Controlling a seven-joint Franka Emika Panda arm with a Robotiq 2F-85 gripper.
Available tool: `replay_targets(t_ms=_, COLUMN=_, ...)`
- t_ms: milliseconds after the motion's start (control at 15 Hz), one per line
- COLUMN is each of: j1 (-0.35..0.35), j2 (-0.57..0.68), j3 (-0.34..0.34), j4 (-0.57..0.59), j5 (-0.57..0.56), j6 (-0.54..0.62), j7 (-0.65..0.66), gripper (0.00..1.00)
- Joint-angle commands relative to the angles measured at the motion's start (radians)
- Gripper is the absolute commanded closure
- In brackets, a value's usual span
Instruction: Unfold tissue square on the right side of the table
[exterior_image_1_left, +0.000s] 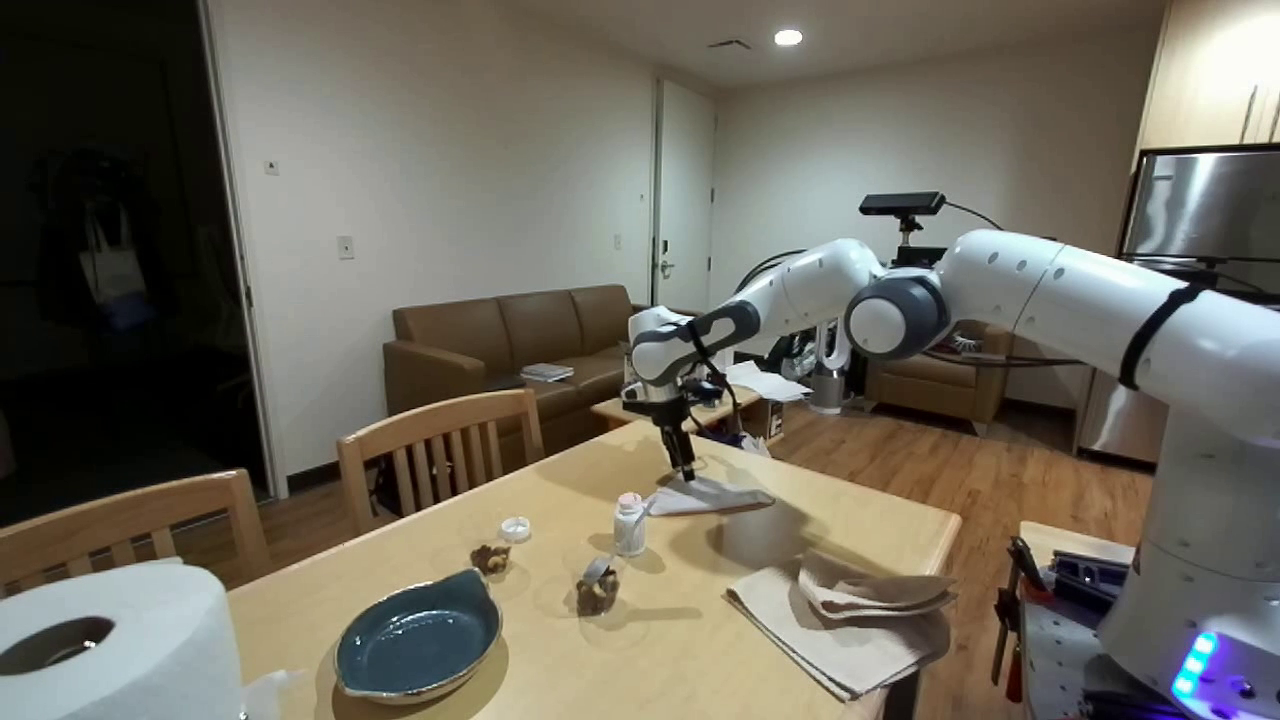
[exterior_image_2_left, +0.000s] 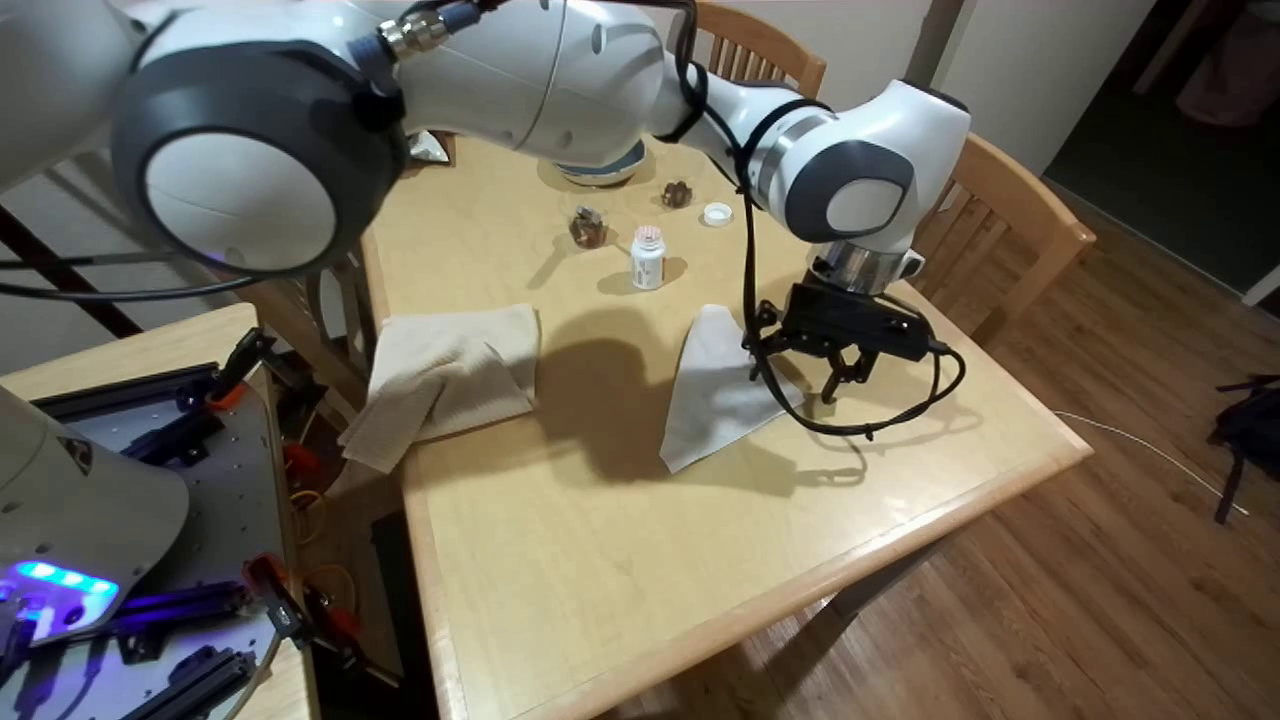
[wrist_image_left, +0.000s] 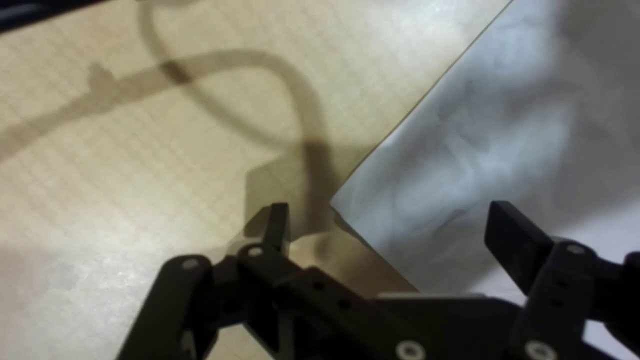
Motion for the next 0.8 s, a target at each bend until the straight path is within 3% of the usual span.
replay_targets(t_ms=0, j1=-0.012, j2=-0.035, j3=0.010, j4=-0.052, j5=0.023, j6=-0.022, j7=0.025, gripper=0.26)
replay_targets(t_ms=667, j1=-0.022, j2=-0.021, j3=0.010, j4=-0.033, j5=0.022, j6=-0.076, j7=0.024, gripper=0.92)
replay_targets(t_ms=733, j1=-0.021, j2=-0.020, j3=0.010, j4=-0.031, j5=0.022, j6=-0.087, j7=0.026, gripper=0.95)
